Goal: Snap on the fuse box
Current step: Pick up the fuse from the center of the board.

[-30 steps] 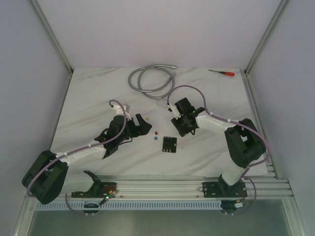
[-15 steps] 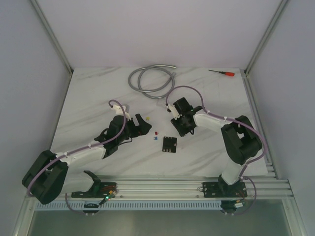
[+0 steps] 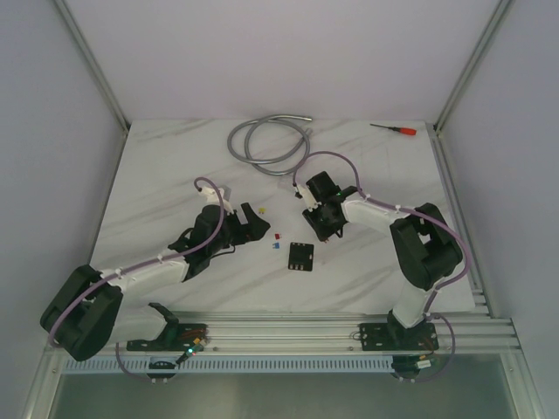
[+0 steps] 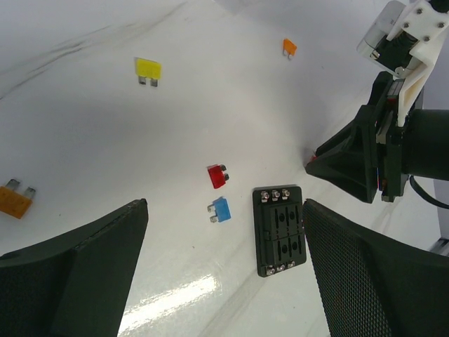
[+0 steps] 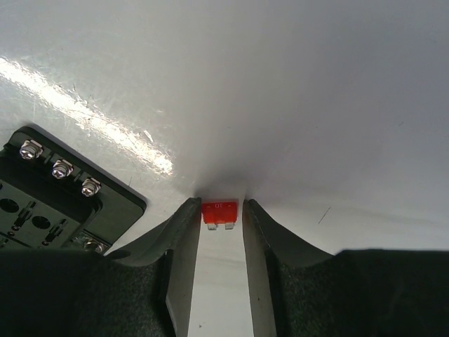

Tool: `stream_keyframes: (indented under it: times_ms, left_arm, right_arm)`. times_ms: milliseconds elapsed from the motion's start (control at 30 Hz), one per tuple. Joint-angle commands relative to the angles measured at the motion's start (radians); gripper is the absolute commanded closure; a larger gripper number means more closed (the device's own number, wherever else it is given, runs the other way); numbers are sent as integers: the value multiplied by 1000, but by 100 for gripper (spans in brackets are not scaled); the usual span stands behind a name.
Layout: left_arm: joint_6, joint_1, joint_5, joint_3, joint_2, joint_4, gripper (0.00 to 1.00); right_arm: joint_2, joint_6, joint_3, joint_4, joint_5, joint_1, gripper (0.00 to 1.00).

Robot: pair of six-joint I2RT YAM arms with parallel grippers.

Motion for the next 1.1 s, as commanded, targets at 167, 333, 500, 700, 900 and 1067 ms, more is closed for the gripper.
stream_keyframes:
  times_ms: [167,333,500,700,900,1067]
  left_arm:
    - [-9,4,28,-2,17,8,0]
    - [-8,4,45,-2,19,20,0]
    - [-15,4,95,-6,34,73,0]
    - [-45,-9,170,-48,39,251,0]
    - [-17,-62,149,-42,25,361,0]
    - [46,-136,89,-30,21,444,3]
  right_arm:
    - [40,21,5,-65,10,-1,67]
    - [34,38,0,-58,26,-3,73]
    - [-16,91,-2,-40,14,-2,78]
    - [-152,257,-8,34,65,4,78]
    - [-330,471,-57,170,73,33,79]
    - [-455,621,-114,278,76,70,77]
